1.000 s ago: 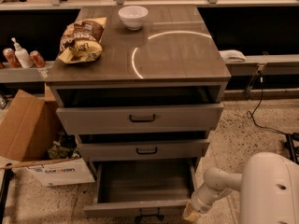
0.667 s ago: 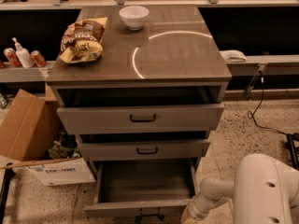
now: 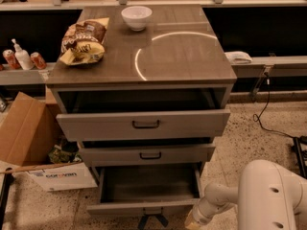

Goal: Close bottom drawer

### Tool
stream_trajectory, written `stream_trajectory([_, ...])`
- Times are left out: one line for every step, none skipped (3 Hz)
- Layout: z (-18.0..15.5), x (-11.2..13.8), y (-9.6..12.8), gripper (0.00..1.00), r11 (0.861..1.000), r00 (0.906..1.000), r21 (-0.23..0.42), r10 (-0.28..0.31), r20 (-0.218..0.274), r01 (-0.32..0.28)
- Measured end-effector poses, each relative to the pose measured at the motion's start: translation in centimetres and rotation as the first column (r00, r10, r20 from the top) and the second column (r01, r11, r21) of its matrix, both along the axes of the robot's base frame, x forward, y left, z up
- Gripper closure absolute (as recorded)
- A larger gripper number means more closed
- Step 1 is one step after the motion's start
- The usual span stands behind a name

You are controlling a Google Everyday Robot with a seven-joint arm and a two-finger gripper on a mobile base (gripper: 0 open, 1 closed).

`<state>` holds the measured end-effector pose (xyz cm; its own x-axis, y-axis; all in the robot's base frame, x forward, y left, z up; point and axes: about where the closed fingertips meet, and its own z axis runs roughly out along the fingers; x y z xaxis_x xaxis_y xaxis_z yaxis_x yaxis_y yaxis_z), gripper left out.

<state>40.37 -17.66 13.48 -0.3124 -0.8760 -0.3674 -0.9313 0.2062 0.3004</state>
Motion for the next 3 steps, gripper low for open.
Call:
stream_trajectory([0.0,0.5,0.0,1.0,1.0,0.9999,0.002,-0.004,0.014,0.004])
stream_trajectory([-0.1,3.3,-0.2,1.0,0.999,0.9946,0.016,-0.029,0.099,0.027])
stream_trajectory([-0.1,6.6,-0.3,1.0,0.997,0.9801,0.067,-0.056,0.19,0.044])
